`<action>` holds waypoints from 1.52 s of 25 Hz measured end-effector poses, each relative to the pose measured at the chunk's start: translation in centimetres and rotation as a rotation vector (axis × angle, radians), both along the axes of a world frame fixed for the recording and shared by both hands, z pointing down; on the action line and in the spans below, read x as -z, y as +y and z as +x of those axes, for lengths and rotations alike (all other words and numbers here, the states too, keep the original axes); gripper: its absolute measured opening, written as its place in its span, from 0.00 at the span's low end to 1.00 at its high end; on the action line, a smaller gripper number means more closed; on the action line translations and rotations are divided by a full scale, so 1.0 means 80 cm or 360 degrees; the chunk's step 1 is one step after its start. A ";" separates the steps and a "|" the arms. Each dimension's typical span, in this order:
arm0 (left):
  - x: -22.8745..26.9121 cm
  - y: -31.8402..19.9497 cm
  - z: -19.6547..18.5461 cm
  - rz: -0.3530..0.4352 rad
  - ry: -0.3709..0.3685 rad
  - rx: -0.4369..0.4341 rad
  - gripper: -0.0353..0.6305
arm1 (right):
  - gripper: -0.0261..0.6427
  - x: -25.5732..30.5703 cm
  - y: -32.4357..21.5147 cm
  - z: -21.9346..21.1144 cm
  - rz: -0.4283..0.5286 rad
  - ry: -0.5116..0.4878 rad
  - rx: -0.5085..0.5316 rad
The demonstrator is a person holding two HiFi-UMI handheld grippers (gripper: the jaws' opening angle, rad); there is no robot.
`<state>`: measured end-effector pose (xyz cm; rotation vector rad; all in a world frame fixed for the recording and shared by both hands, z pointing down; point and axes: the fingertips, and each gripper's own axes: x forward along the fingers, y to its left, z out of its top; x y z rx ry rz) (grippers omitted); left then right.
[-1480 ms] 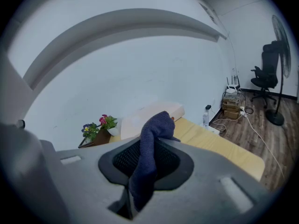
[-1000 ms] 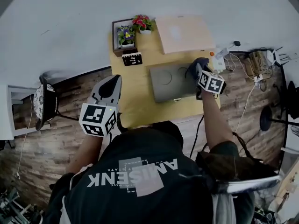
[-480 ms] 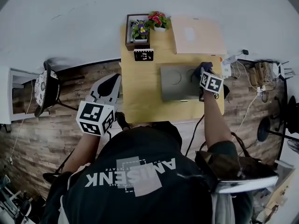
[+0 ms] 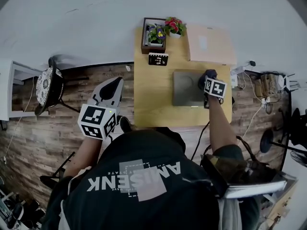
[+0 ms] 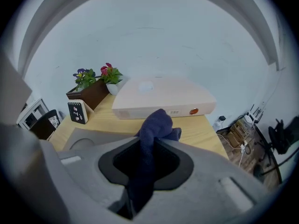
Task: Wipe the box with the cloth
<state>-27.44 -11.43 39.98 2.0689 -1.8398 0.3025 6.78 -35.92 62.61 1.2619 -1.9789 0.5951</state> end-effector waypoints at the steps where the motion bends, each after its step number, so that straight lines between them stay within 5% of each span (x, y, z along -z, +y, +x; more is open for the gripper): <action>1: 0.001 0.003 -0.004 0.0002 0.0001 0.0008 0.05 | 0.14 0.000 0.002 -0.005 -0.0003 -0.0009 -0.0008; 15: 0.009 0.038 -0.021 0.0013 0.0041 -0.0041 0.05 | 0.14 -0.001 0.030 -0.033 -0.0055 -0.0064 -0.0156; 29: -0.003 0.065 -0.052 0.0004 0.0076 -0.0020 0.05 | 0.14 -0.001 0.069 -0.115 -0.0110 -0.0109 0.0038; 38: -0.005 0.078 -0.075 0.0005 0.0077 -0.0016 0.05 | 0.14 0.000 0.085 -0.157 -0.0126 -0.0174 -0.0022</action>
